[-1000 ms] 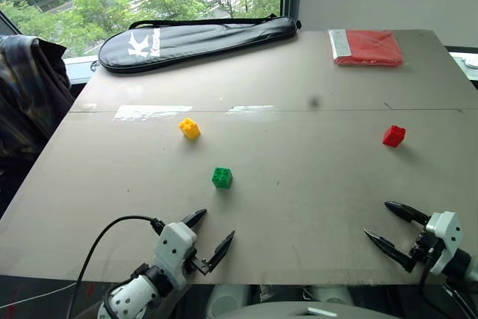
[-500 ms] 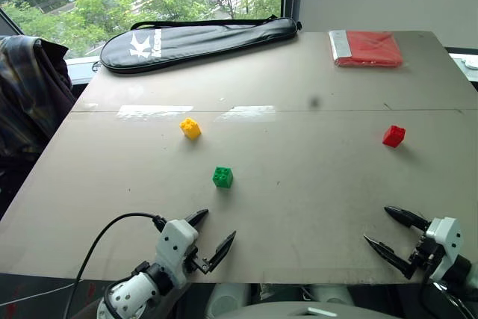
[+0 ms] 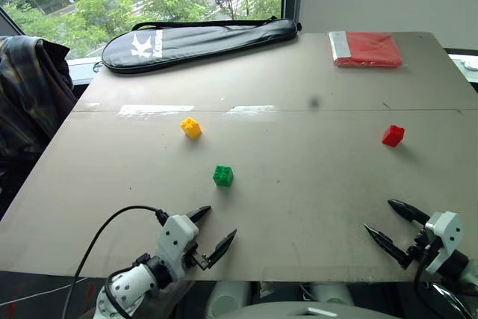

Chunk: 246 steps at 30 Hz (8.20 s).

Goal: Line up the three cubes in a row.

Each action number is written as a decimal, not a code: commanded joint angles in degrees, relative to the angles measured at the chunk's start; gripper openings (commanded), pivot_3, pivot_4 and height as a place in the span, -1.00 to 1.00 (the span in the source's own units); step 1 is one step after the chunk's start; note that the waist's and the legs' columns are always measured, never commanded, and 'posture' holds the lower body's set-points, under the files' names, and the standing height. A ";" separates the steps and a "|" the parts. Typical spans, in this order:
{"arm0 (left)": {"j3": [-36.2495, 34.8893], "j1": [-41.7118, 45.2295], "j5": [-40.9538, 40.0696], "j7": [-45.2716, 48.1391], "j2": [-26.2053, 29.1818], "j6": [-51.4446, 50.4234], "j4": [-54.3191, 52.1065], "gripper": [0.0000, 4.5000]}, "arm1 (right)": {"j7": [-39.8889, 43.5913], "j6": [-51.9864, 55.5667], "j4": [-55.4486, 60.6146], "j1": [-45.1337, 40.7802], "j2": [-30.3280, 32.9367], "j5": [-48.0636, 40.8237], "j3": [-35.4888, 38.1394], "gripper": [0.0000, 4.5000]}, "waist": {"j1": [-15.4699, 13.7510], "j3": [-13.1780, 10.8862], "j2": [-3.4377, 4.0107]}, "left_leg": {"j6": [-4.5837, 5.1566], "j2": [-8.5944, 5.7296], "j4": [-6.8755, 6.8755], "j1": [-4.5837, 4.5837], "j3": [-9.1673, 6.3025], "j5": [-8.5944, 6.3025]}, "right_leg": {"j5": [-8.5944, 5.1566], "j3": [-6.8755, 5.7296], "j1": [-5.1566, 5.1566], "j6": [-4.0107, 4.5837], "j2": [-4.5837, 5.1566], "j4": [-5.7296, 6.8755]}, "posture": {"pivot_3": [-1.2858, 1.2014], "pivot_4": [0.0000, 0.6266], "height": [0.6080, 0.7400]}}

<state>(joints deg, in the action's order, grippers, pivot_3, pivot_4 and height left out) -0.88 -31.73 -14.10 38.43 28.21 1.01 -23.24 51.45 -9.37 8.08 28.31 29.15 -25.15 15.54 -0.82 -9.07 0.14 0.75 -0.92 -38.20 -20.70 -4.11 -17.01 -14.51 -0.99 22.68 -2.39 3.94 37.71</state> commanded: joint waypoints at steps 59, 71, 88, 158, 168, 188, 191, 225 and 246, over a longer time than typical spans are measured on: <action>6.88 44.94 -16.55 16.36 16.56 -31.85 -9.78 1.00 | -44.24 37.47 26.37 -13.13 -16.56 14.78 -16.42 -0.45 | 1.66 -0.39 -0.23 | 0.00 0.23 -0.86 -0.86 0.42 0.04 | 0.79 0.45 1.16 0.03 -0.79 0.38 | 0.03 -0.52 0.39; 7.40 46.29 -16.02 18.22 16.40 -31.97 -8.62 1.00 | -45.47 38.74 25.97 -15.57 -19.02 16.47 -18.34 -0.45 | 1.63 -0.40 -0.24 | 0.00 0.24 -0.93 -0.95 0.43 0.04 | 0.89 0.47 1.19 0.09 -0.81 0.34 | 0.03 -0.52 0.39; 6.51 45.23 -16.17 17.61 16.66 -32.68 -9.64 1.00 | -45.56 39.52 25.21 -16.46 -20.66 17.19 -18.52 0.98 | 1.65 -0.41 -0.25 | 0.00 0.25 -0.93 -0.96 0.43 0.04 | 0.89 0.47 1.19 0.09 -0.81 0.33 | 0.03 -0.52 0.39; -4.37 30.69 -15.46 11.52 13.55 -26.03 -10.76 1.00 | -18.31 28.41 28.93 -2.77 -4.15 0.94 -6.17 0.98 | 1.62 -0.48 -0.29 | 0.02 0.38 -0.93 -0.96 0.44 0.02 | 0.88 0.45 1.17 0.07 -0.82 0.28 | 0.03 -0.52 0.39; -5.69 13.35 -2.39 -7.60 -1.26 -15.97 -15.69 1.00 | 2.54 11.39 15.66 -2.27 4.44 -3.25 0.41 0.98 | 1.35 -0.62 -0.62 | 0.03 0.44 -1.03 -0.83 0.69 0.02 | 0.80 0.66 1.01 -0.01 -0.78 0.22 | 0.03 -0.52 0.39; 5.93 18.96 10.81 -22.37 -12.72 -23.30 -2.99 1.00 | 13.59 6.55 11.50 -7.14 6.53 -10.11 2.78 0.98 | 0.00 -0.60 -0.56 | 0.02 0.46 -1.15 -0.83 0.57 0.03 | 1.11 0.49 0.93 0.03 -0.82 0.24 | 0.03 -0.52 0.39; 5.68 18.59 10.54 -23.15 -13.48 -24.08 -3.10 0.75 | 13.65 6.78 11.77 -6.98 7.00 -10.28 2.97 1.00 | -0.02 -0.58 -0.53 | 0.02 0.44 -1.17 -0.82 0.60 0.03 | 1.10 0.53 0.91 -0.04 -0.79 0.24 | 0.03 -0.52 0.39; 23.15 72.33 8.60 35.27 -13.23 7.87 60.60 -0.43 | 7.77 11.70 17.33 2.35 4.13 -11.32 5.20 1.00 | 0.11 -0.58 -0.52 | 0.04 0.14 -1.25 -1.00 0.75 0.03 | 1.17 0.39 0.97 0.03 -0.85 0.22 | 0.03 -0.52 0.39; 21.80 77.51 13.89 33.27 -20.13 11.51 71.38 -0.43 | 4.43 10.63 17.56 2.58 2.49 -8.58 4.33 1.00 | 0.00 -0.57 -0.52 | 0.05 0.13 -1.31 -0.98 0.69 0.04 | 1.14 0.36 0.92 -0.23 -0.84 0.25 | 0.03 -0.52 0.39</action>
<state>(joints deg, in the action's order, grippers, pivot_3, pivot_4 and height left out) 20.62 46.28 -1.17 71.28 8.31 13.29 47.80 55.84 2.25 24.91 30.93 31.75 -33.56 19.30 -0.82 -9.64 -0.38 0.81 -0.80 -39.50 -21.68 -3.42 -16.98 -13.37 -0.62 23.60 -2.62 3.10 37.96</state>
